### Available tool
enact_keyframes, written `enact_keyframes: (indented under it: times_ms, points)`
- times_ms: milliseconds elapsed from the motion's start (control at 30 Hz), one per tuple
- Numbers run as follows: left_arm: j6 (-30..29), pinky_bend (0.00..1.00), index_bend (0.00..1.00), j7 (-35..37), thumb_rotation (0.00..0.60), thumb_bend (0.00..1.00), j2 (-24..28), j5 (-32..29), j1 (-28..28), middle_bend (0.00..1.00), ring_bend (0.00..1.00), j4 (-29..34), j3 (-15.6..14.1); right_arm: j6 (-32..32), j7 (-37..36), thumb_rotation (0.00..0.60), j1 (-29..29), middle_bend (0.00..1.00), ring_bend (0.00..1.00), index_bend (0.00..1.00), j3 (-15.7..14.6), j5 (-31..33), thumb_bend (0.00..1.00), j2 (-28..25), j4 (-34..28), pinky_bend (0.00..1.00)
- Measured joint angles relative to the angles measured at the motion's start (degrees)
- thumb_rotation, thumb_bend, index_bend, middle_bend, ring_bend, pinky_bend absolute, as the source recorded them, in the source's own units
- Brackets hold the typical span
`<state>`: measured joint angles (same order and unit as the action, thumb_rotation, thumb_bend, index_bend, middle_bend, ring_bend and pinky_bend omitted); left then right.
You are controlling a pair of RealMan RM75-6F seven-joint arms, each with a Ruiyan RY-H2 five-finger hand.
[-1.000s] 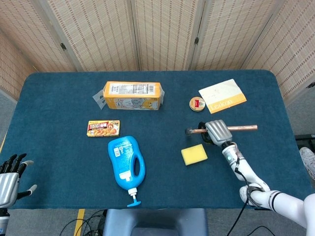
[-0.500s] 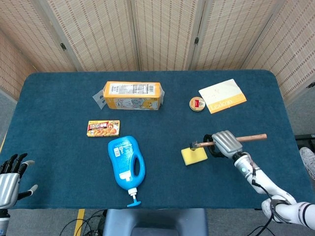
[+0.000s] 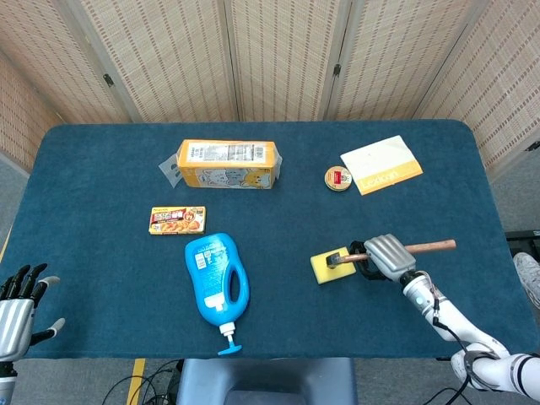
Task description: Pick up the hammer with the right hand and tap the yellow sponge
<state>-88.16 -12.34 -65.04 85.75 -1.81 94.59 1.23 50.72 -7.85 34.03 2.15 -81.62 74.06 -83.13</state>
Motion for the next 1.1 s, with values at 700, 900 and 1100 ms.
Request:
enact_keyframes:
  times_ms: [700,900,1100]
  points:
    - [0.0,0.19,0.30,-0.1,0.600,0.17,0.2,-0.2,0.5,0.15,0.10,0.0,-0.2,4.4,-7.5,0.600,-0.7,0.85,0.68,0.80,1.4,-2.4,0.67,0.9,0.6,0.78]
    - [0.3,0.19,0.29,-0.1,0.600,0.17,0.0,-0.3,0.4,0.15,0.10,-0.2,-0.3,0.6,-5.7,0.600,-0.5,0.85,0.68,0.80,-0.4,-1.3,0.67,2.4,3.7,0.78]
    - [0.2,0.19,0.29,-0.1,0.600,0.17,0.0,-0.2,0.5,0.15,0.10,-0.2,-0.2,-0.5,-3.8,0.600,-0.4,0.85,0.68,0.81,-0.9,-0.2,0.67,3.9,5.8,0.78]
